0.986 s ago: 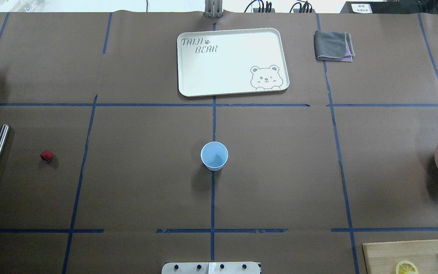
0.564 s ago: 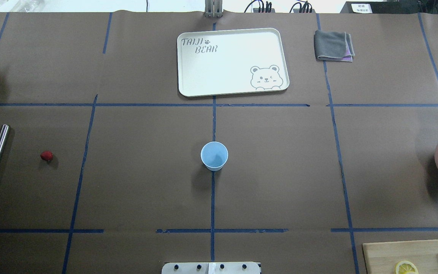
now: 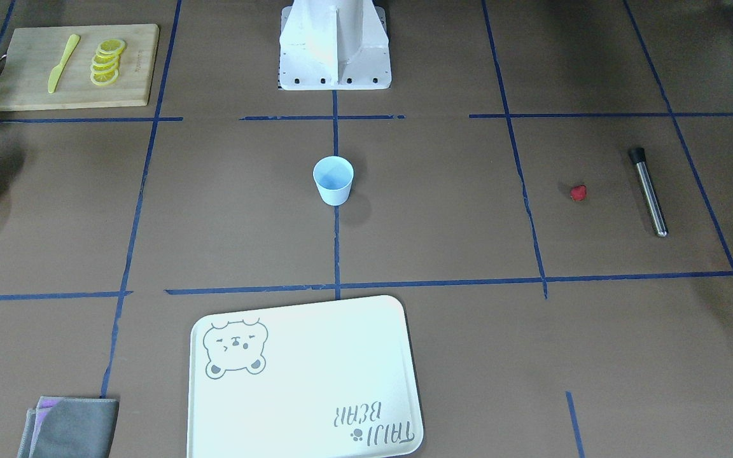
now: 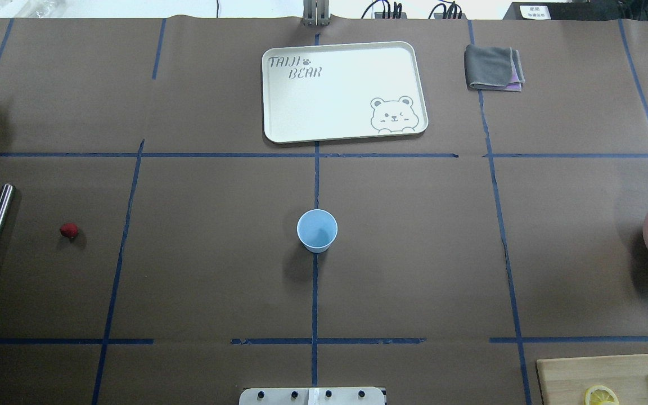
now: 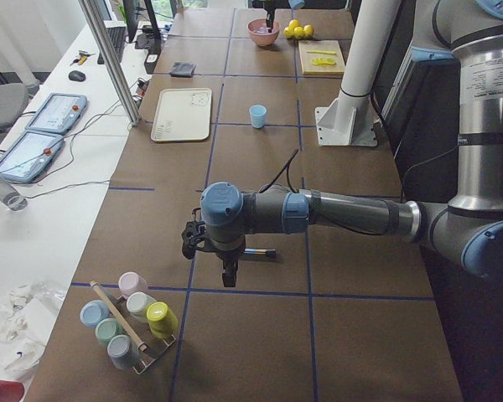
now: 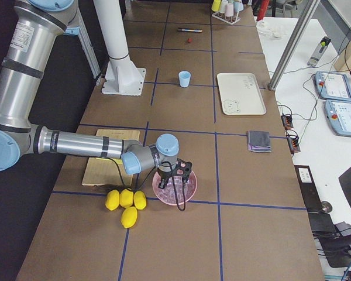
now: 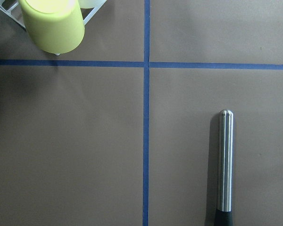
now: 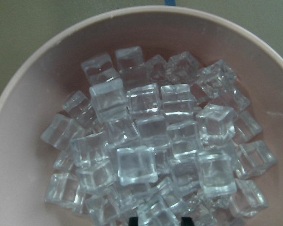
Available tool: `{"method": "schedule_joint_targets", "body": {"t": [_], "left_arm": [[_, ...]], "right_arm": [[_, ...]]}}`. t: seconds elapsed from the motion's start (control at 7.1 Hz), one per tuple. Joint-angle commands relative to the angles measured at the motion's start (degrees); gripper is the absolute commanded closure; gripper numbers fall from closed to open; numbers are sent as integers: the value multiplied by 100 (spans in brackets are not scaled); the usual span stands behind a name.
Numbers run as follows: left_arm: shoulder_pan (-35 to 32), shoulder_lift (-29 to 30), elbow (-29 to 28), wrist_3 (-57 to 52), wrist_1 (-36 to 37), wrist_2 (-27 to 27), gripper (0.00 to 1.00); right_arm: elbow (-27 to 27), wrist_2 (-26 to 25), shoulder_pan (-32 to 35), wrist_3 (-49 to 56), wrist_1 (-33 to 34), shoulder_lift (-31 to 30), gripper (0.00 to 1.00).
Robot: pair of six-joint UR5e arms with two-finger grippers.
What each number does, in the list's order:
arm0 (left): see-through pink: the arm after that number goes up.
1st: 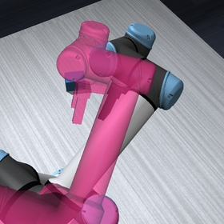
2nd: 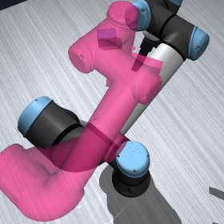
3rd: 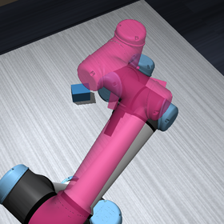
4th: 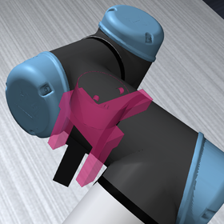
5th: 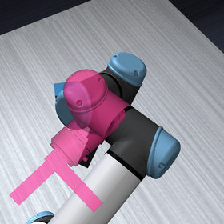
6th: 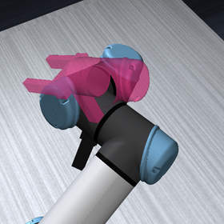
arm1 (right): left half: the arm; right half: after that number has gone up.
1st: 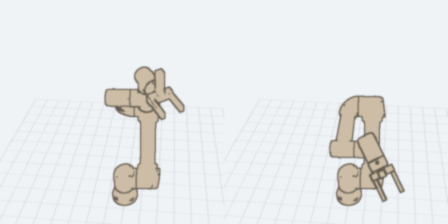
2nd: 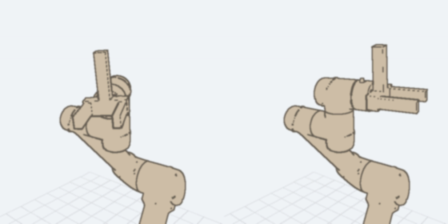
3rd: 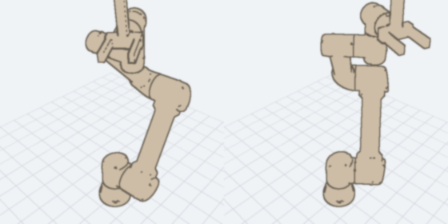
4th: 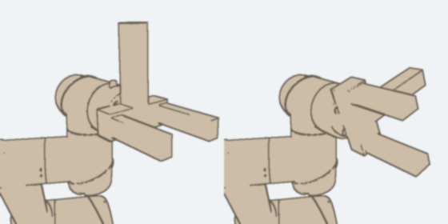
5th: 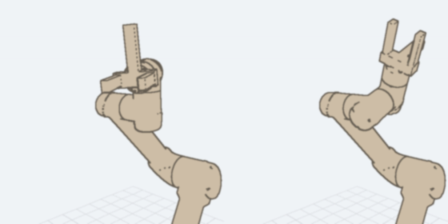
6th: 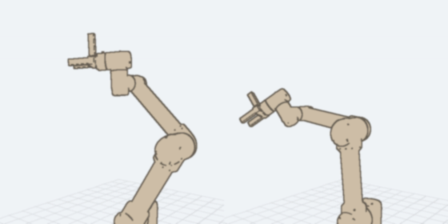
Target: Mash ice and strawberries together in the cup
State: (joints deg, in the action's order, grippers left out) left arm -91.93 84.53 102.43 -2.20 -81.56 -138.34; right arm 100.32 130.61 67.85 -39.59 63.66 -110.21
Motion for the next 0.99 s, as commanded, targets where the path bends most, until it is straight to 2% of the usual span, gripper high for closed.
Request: {"method": "schedule_joint_targets", "body": {"t": [0.0,0.56,0.85], "left_arm": [[0,-6,-3,0,0,0,0],[0,-6,-12,0,0,0,0],[0,2,-12,0,9,-9,0]], "right_arm": [[-3,0,9,39,-2,-1,97],[67,9,26,47,-11,-36,100],[443,9,44,48,-2,-184,100]]}}
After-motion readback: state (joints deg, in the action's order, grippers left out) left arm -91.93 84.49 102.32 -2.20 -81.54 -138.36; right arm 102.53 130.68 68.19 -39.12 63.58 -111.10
